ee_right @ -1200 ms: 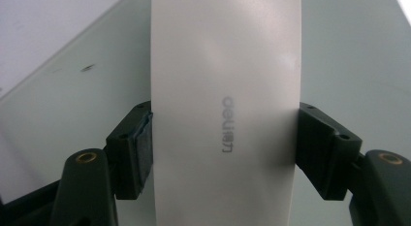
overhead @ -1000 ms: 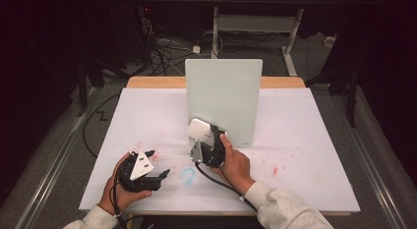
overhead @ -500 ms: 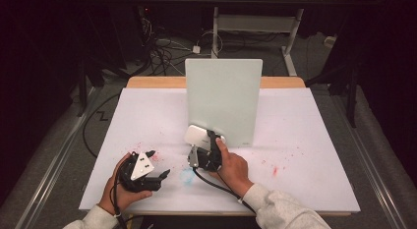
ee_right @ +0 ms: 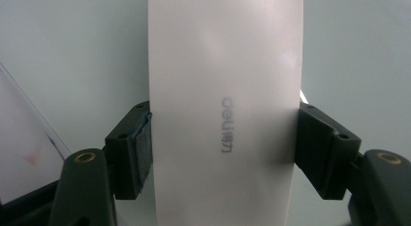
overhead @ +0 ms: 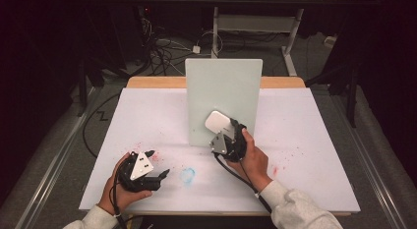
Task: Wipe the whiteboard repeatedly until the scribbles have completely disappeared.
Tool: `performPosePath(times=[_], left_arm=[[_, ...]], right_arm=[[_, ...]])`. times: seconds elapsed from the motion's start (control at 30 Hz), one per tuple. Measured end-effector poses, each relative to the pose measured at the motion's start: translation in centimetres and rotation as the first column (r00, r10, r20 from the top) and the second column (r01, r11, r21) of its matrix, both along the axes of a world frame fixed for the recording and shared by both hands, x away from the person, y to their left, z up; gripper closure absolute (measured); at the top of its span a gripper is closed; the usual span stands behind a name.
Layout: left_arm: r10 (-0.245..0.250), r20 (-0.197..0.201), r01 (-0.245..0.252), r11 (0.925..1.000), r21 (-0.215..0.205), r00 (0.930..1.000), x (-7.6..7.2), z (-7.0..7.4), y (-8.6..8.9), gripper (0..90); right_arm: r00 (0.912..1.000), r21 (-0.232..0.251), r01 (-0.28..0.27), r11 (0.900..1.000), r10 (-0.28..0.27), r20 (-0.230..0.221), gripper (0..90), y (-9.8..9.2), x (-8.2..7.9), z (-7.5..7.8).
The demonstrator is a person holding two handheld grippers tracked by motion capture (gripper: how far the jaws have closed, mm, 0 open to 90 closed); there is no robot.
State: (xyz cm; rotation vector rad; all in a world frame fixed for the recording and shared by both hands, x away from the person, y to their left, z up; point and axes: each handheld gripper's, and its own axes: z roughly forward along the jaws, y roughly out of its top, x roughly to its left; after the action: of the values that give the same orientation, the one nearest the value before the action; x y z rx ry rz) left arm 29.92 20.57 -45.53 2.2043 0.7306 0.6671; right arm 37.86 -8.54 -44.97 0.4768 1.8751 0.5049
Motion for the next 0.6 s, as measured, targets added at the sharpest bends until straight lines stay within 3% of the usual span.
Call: performPosePath(times=[0.27, 0.33, 0.6], left_arm=[[0.002, 0.0, -0.002, 1.0, 0.0, 1.0, 0.0, 0.0, 0.0, 21.6], [-0.001, 0.001, 0.001, 1.0, 0.005, 1.0, 0.0, 0.0, -0.1, 21.7], [0.0, -0.001, 0.0, 1.0, 0.001, 1.0, 0.1, 0.0, -0.1, 21.7]], right_arm=[[0.9957, 0.078, 0.092, 0.993, -0.093, 0.002, 31.3, -5.0, 0.5, 1.2], [0.9944, 0.074, 0.105, 0.992, -0.105, 0.007, 31.3, -5.9, 0.5, 1.3], [0.9918, 0.087, 0.124, 0.988, -0.126, 0.02, 31.2, -6.8, 0.4, 0.9]])
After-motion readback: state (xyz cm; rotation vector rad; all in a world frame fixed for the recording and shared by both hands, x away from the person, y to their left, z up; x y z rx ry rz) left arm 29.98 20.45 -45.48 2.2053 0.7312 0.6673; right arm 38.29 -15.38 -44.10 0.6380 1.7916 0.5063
